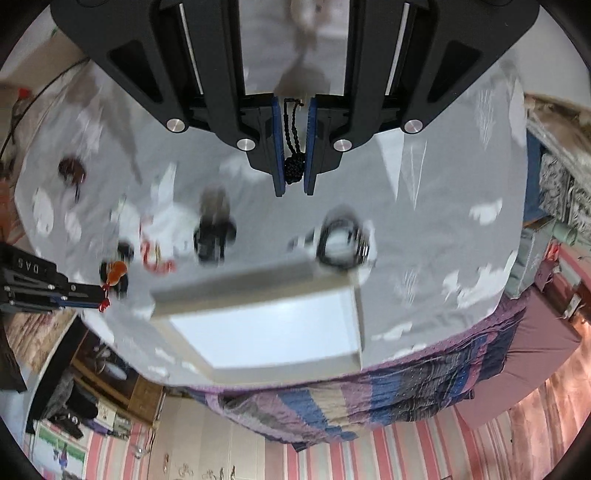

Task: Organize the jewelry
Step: 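Carry both charms over the white tray and lower them inside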

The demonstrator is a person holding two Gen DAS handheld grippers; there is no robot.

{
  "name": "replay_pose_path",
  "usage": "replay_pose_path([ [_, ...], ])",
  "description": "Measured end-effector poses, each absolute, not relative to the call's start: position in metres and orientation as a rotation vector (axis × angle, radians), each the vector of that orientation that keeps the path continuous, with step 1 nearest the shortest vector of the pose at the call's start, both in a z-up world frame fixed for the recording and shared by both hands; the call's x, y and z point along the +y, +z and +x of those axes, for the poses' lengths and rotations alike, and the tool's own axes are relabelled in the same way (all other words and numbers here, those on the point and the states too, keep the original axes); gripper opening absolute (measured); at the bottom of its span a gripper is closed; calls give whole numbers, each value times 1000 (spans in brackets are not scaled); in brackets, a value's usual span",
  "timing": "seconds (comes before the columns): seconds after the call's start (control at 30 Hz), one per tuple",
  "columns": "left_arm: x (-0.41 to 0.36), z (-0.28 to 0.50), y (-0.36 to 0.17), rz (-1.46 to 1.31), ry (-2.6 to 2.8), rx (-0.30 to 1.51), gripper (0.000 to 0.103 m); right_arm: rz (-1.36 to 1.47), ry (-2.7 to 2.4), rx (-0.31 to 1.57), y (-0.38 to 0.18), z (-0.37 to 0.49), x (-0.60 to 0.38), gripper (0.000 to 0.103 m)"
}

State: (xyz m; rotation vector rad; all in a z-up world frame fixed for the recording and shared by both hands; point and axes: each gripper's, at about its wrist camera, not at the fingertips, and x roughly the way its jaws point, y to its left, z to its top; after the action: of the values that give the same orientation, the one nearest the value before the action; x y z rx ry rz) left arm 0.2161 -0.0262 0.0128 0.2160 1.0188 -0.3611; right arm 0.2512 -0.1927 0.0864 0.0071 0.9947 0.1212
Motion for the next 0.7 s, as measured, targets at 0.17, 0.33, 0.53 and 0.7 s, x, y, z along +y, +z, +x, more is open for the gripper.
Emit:
replay_pose_path([
  [0.17, -47, 271, 34, 184, -394, 984, 8, 26, 104, 954, 104, 297, -207, 8],
  [0.33, -62, 337, 45, 137, -390, 974, 8, 50, 81, 937, 108, 350, -219, 8],
  [0.53, -85, 414, 31, 111, -359, 1019, 8, 51, 29, 943, 96, 423, -232, 8],
  [0.7, -108, 461, 1, 133, -338, 1052, 8, 69, 22, 964, 70, 477, -240, 8],
])
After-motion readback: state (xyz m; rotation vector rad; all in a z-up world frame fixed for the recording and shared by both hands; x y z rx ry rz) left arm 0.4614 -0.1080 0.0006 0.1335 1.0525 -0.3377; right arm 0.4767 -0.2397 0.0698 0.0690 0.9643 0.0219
